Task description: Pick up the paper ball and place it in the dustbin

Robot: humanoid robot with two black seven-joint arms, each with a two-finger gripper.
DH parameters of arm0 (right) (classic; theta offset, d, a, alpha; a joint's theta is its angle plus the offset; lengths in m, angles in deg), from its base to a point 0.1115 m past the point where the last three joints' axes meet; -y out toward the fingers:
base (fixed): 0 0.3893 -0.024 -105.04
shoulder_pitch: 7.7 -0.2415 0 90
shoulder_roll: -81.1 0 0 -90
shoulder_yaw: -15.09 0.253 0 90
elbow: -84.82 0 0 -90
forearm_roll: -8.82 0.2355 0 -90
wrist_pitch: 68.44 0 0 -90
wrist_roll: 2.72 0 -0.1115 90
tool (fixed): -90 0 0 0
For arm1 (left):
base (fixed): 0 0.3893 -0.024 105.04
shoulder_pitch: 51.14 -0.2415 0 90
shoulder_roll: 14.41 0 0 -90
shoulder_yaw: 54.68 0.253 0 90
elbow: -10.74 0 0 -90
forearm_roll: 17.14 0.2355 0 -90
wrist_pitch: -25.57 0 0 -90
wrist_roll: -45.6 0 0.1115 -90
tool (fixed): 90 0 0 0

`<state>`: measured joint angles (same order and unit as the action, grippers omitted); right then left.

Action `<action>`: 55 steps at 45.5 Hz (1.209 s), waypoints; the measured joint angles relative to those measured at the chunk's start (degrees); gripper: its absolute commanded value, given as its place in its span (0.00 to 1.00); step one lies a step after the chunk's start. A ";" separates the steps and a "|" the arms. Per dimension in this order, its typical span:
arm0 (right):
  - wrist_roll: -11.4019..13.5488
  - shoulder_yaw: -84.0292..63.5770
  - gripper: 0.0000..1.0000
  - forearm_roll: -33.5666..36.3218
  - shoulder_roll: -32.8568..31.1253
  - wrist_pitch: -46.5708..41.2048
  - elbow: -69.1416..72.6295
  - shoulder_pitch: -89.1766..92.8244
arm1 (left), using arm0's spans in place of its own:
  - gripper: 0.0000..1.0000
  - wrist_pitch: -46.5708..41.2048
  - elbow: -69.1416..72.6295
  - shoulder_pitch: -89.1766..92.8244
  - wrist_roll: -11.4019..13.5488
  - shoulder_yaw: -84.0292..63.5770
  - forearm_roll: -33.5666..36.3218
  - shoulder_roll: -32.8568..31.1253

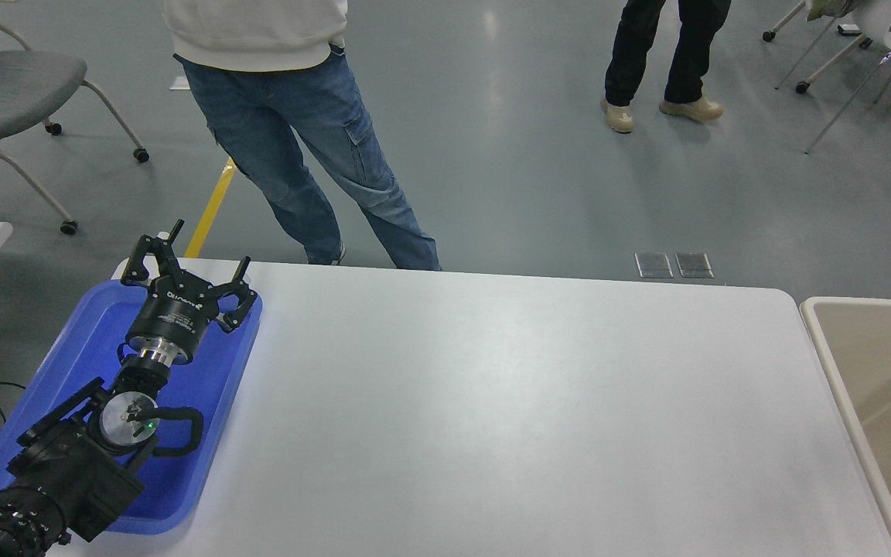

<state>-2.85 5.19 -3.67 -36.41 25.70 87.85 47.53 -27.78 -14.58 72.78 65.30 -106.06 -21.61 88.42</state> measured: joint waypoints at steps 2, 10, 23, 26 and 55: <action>-0.02 1.08 1.00 0.00 -0.05 -0.03 0.25 -0.75 | 1.00 0.00 0.00 0.00 0.00 0.00 -0.01 0.00; -0.38 9.86 1.00 0.03 -0.12 -0.12 2.03 -4.35 | 1.00 0.00 0.00 0.00 0.00 0.00 -0.01 0.00; -2.17 35.35 1.00 -0.25 -1.58 -0.25 13.07 -6.71 | 1.00 0.00 0.00 0.00 0.00 0.04 -0.02 0.00; -3.15 41.24 1.00 -0.43 -1.98 -0.28 16.36 -6.51 | 1.00 0.00 0.00 0.00 0.00 0.04 -0.03 0.00; -27.03 79.27 1.00 -1.41 5.57 -11.48 36.56 3.71 | 1.00 0.00 0.00 0.00 0.00 0.04 -0.01 0.00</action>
<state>-29.89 84.46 -5.09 -30.84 14.22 124.41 51.24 -27.78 -14.57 72.78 65.29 -106.02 -21.61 88.43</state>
